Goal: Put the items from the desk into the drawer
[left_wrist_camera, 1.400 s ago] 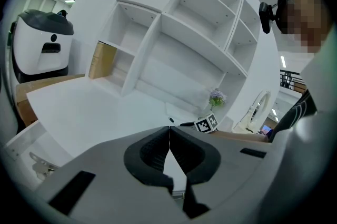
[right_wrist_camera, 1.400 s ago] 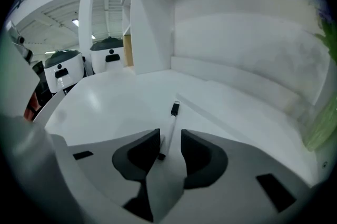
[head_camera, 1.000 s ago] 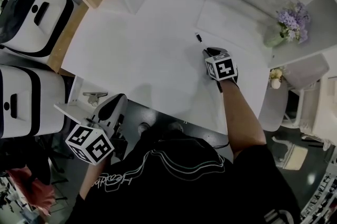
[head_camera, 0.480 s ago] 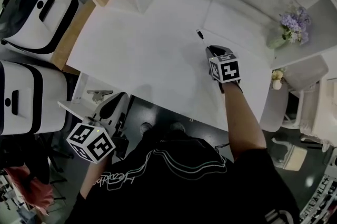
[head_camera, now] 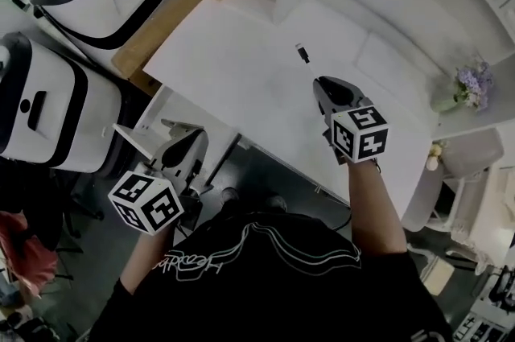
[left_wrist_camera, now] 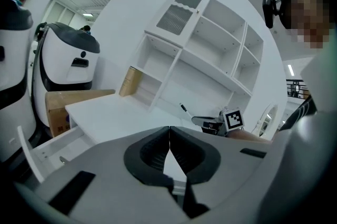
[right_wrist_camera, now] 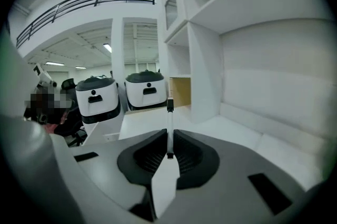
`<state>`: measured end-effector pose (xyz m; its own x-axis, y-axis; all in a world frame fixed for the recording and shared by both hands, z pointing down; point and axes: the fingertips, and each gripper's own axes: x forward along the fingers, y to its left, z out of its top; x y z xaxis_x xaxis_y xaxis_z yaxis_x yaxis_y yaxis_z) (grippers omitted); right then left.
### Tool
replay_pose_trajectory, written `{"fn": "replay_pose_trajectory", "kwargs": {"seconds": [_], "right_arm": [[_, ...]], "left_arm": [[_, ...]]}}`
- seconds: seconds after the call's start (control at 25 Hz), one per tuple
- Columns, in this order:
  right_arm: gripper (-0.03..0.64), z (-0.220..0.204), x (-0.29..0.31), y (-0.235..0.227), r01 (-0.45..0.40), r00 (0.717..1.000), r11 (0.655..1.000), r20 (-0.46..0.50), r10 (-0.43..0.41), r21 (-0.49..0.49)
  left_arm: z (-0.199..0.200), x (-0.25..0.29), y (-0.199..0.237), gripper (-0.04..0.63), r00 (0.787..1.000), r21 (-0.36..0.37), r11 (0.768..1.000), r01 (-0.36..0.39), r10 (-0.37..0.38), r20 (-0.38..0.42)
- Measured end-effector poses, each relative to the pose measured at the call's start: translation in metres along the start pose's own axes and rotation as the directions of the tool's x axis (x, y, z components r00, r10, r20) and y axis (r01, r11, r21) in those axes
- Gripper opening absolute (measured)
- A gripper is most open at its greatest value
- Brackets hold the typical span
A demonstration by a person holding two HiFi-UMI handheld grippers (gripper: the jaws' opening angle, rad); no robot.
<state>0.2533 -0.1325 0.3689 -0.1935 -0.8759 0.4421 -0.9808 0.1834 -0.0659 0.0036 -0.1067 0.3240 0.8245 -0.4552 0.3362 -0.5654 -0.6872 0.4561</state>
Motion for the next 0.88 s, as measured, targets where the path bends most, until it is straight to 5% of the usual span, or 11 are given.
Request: {"fn": "replay_pose_trajectory", "kwargs": {"seconds": [0.4,0.56,0.88], "right_arm": [[0.064,0.034,0.079,0.186,-0.258,0.966,0.958,-0.002,0.26,-0.125],[0.064,0.021,0.117,0.254,-0.395,0.919,0.912,-0.054,0.391,-0.113],[0.064,-0.053,0.192,0.353,-0.558,0.817,0.818,-0.262,0.513,-0.139]], "left_arm": [[0.024,-0.112,0.124,0.021,0.973,-0.078,0.979,-0.19,0.199,0.121],[0.018,-0.147,0.163,0.021,0.957,-0.122,0.962,-0.245,0.26,0.125],[-0.007,-0.185,0.227,0.021,0.937,-0.211,0.926,-0.312,0.336,0.093]]}}
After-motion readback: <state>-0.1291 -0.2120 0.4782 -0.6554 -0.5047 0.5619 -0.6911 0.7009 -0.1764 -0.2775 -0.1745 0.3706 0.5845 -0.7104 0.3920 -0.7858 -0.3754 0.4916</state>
